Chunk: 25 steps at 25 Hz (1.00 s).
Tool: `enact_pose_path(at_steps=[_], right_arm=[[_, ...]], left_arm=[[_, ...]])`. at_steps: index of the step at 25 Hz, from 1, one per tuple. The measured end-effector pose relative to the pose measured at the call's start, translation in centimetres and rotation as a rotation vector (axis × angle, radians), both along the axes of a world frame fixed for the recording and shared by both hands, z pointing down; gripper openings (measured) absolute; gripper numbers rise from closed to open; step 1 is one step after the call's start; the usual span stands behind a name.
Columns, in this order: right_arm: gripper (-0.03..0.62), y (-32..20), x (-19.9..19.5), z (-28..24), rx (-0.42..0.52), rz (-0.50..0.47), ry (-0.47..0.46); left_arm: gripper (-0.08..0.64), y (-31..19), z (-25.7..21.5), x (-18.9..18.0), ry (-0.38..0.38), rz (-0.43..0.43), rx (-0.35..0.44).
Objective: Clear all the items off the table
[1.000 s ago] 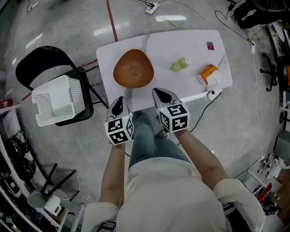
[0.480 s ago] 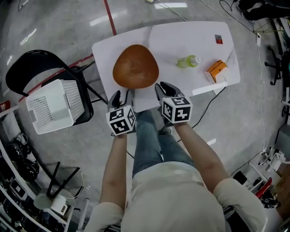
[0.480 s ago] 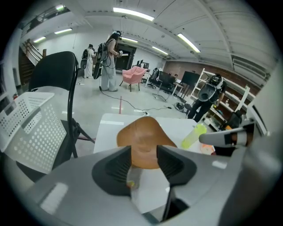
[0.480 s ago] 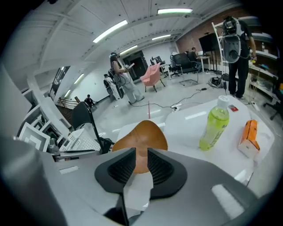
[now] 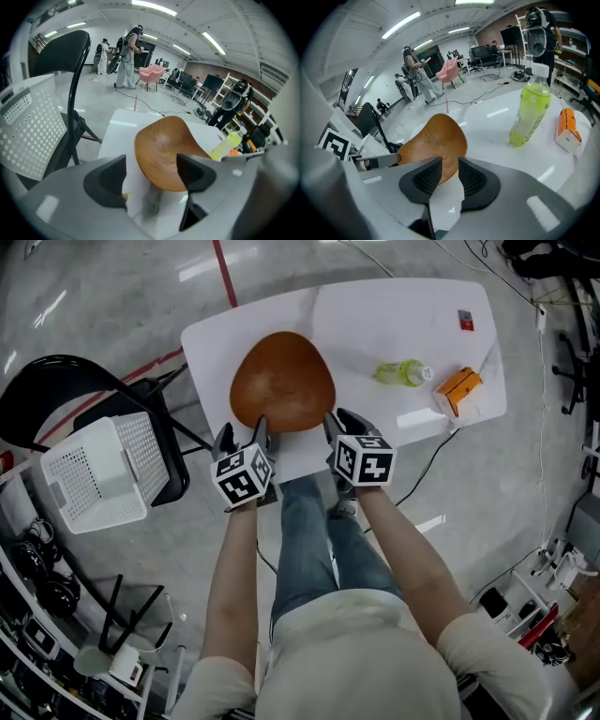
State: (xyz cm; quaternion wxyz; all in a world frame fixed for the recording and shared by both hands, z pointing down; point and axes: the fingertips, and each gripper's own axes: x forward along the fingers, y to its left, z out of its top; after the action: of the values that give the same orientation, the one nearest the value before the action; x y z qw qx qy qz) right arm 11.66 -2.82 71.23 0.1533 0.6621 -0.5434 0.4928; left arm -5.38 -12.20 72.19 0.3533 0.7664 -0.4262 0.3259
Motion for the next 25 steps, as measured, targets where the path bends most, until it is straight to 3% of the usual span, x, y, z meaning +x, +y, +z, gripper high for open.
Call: enact_pose_path(at_steps=[13,21,25], right_arm=[[0.135,-1.4,0.8,5.4,-0.079,0.071,-0.034],[0.132,-2.3,0.7,7.6,-0.118,0.072,-0.043],[0.075,-2.3,1.0,7.8,-0.133,0.102,-0.029]], left_arm=[[0.322,-4.1,4.4,0.9,-0.003,-0.035,-0.051],[0.237,-5.0,6.3,1.3,-0.024,-0.032,-0.076],[0.152,-5.1,6.4,1.7,-0.035,-0.004,-0.072]])
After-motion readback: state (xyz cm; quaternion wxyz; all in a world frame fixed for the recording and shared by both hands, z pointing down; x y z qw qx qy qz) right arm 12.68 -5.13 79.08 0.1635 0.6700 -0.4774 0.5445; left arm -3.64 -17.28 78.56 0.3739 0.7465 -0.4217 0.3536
